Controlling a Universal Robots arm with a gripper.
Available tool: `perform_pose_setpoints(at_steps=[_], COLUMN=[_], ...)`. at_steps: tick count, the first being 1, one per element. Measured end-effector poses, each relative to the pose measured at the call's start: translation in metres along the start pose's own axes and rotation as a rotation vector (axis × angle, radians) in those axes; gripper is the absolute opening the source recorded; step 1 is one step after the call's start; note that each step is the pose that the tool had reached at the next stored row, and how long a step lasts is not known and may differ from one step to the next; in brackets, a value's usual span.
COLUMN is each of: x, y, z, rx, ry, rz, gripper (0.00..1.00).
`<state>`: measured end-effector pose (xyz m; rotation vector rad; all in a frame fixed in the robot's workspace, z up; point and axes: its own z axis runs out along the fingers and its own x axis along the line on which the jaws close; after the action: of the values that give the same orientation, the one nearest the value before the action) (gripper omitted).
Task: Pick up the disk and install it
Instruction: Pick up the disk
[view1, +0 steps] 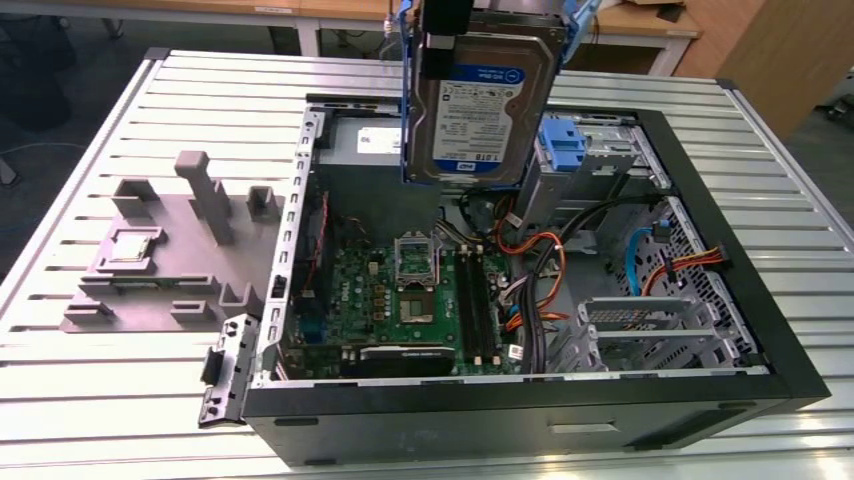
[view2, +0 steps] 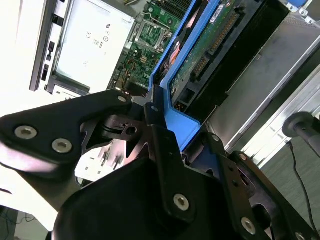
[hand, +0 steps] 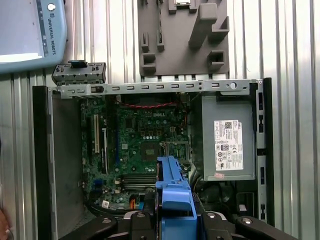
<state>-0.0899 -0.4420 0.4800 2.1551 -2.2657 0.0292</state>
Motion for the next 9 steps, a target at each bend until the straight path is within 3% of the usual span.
perform_pose_setpoints(at_steps=[9], x=[0.0036], y=[-0.0003], z=[0.0001], rx=[0.0001], ry=[0.0003], rz=[0.0], gripper=[0.37])
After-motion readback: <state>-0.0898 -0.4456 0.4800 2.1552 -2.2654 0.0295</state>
